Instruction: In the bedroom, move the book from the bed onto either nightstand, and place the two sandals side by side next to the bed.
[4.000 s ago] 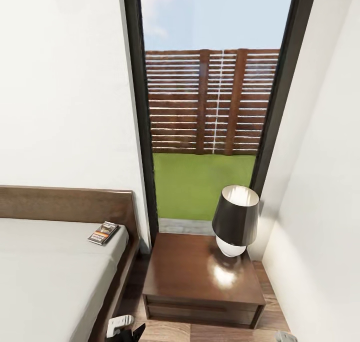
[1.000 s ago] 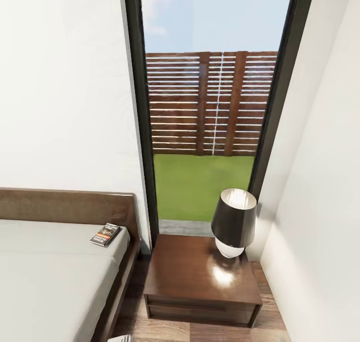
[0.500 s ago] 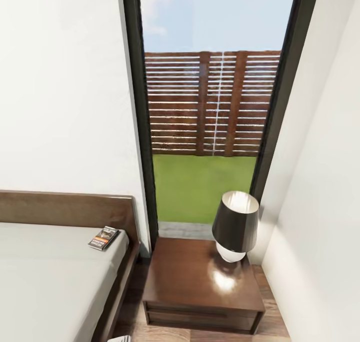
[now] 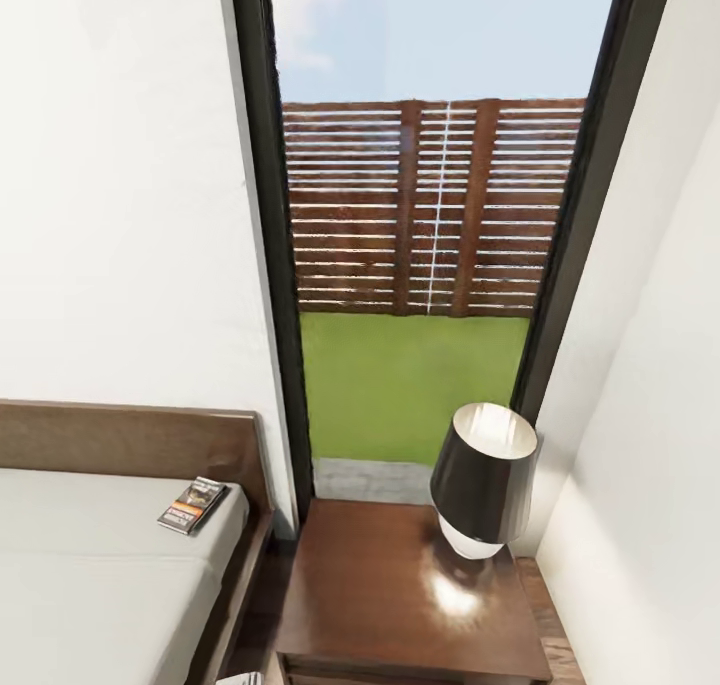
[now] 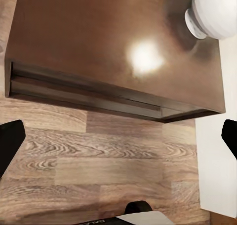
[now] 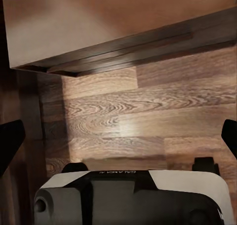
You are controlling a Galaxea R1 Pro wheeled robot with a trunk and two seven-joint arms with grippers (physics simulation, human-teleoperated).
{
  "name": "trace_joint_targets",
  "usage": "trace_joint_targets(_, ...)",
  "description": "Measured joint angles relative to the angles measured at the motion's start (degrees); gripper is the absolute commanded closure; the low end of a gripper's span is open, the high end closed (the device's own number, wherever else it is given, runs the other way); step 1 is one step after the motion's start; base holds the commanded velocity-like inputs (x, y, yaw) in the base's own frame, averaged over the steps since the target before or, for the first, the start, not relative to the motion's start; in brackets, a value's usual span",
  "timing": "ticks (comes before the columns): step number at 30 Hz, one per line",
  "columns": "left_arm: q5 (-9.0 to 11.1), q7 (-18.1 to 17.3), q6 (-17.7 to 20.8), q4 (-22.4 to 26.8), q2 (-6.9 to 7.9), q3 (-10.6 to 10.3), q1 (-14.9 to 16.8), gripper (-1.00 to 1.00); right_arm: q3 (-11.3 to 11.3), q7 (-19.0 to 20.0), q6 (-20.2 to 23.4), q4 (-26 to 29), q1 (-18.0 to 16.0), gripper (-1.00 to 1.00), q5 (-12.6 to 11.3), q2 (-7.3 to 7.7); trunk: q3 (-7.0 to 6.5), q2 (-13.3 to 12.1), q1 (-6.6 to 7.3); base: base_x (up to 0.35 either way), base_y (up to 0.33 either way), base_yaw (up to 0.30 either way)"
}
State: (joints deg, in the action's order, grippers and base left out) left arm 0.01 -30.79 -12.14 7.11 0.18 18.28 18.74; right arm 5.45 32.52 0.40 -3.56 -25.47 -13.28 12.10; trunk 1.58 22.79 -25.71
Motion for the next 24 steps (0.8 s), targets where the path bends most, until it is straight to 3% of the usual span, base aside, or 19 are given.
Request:
trace_joint_targets(15, 0.0, 0.0, 0.0, 0.0, -0.01, 0.0, 0.0, -1.00, 0.0, 0.0, 0.0, 0.0, 0.0, -1.00, 0.0, 0.00, 0.00, 0.0, 0.00, 0.327, 0.018, 0.000)
trace_joint_targets(24, 0.0, 0.0, 0.0, 0.0, -0.01, 0.0, 0.0, -1.00, 0.0, 0.0, 0.0, 0.0, 0.0, -1.00, 0.0, 0.00, 0.00, 0.0, -0.03, 0.085, 0.010, 0.000)
